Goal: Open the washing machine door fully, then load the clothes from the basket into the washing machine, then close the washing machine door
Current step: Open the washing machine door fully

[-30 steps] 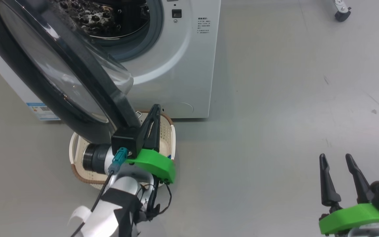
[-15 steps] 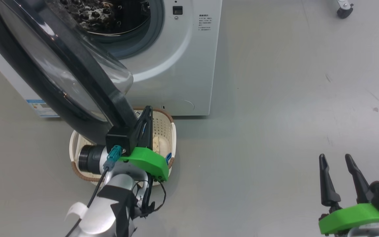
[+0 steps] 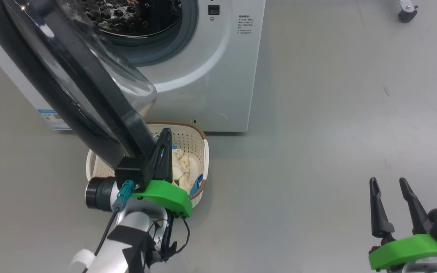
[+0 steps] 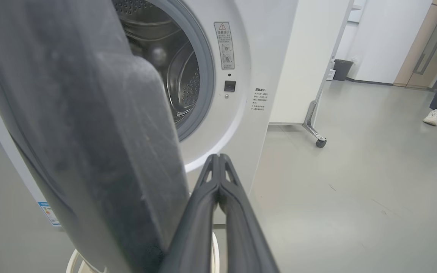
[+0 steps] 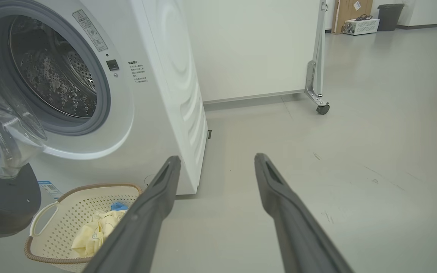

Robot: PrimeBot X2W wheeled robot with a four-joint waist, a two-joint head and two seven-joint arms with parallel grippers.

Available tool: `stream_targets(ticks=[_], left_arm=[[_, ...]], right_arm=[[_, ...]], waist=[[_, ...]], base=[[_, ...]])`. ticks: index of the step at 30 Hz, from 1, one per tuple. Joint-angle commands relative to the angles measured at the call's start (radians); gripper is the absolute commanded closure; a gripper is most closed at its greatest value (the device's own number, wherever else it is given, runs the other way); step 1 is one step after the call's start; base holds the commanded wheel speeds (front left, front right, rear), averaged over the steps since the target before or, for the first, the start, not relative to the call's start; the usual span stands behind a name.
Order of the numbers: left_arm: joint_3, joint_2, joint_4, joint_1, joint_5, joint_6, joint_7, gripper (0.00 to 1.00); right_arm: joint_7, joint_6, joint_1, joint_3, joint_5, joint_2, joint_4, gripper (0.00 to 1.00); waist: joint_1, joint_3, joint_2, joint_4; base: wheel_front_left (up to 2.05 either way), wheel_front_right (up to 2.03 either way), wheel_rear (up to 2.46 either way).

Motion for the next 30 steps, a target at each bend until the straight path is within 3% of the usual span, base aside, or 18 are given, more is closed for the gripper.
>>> stream_targets(ticks=[1,15,30], left_arm=[[0.052,0.042,-0.037,-0.011,-0.003,0.017,0.000,1.00],[0.043,0.093,-0.202,0.100,0.009,0.082,0.040,1.00],[0.063,0.136,-0.271,0.167,0.002,0.129,0.052,1.00]], right_arm=[[-0.012,0.004,-0.044,0.015,0.005,-0.010,-0.029,0.00],[-0.005,0.004,-0.040,0.008,-0.007,-0.010,-0.038,0.00],[0.009,0.004,-0.035,0.003,-0.014,-0.010,-0.062,0.00]], waist=[[0.0000,0.002,-0.0001,0.007],[0.0000,-0.004,-0.0001,0.097],[0.0000,-0.005,-0.0001,0.220]], base=[[0.00,0.00,0.00],[0.00,0.00,0.00],[0.00,0.00,0.00]])
